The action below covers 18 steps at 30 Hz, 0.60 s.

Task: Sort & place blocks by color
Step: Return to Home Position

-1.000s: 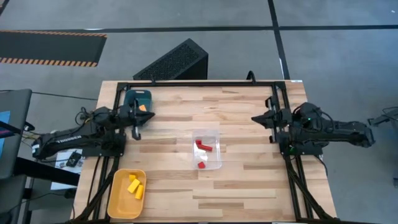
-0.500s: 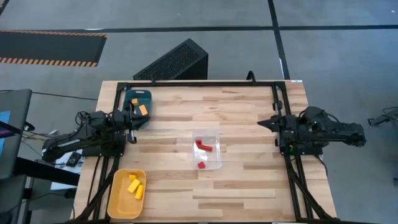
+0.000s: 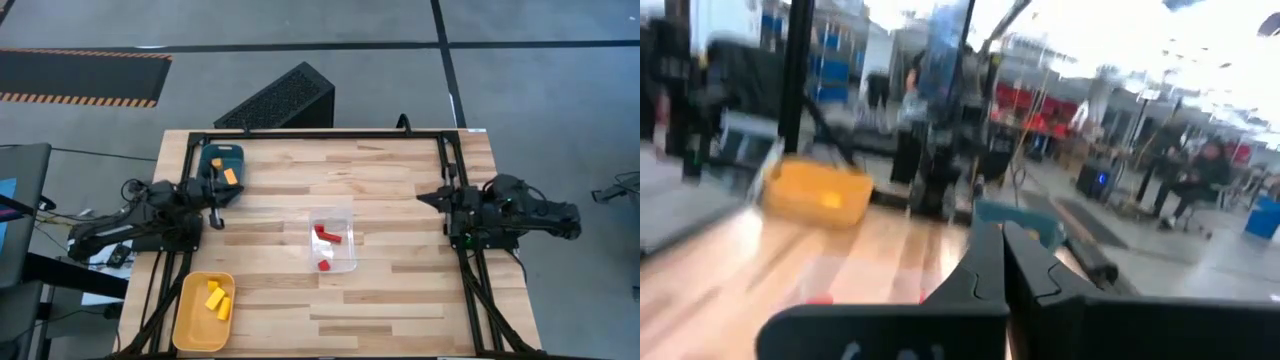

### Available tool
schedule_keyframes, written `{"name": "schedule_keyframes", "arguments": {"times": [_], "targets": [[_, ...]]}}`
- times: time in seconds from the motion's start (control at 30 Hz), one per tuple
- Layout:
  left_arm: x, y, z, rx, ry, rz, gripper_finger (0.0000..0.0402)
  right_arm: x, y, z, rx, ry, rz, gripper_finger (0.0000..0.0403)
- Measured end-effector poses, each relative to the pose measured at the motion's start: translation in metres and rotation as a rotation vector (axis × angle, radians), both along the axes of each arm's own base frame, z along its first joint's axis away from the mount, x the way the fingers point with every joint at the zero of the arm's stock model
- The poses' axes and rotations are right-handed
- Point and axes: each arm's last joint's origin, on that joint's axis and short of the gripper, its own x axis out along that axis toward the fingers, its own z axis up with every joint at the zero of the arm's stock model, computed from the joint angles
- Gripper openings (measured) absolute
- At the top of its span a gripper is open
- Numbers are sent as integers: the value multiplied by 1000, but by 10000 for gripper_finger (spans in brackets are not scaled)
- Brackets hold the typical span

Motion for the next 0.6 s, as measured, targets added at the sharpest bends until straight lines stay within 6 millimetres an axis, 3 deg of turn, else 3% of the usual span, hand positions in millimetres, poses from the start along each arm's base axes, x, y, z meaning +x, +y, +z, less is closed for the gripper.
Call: {"name": "schedule_keyframes", "arguments": {"times": [0.13, 0.6], "targets": [[5, 1, -14, -34, -67, -11, 0, 8, 0, -13, 49, -53, 17, 5], [6, -1, -21, -53, 5, -110, 0, 23, 1, -53, 172, -64, 132, 7]]}}
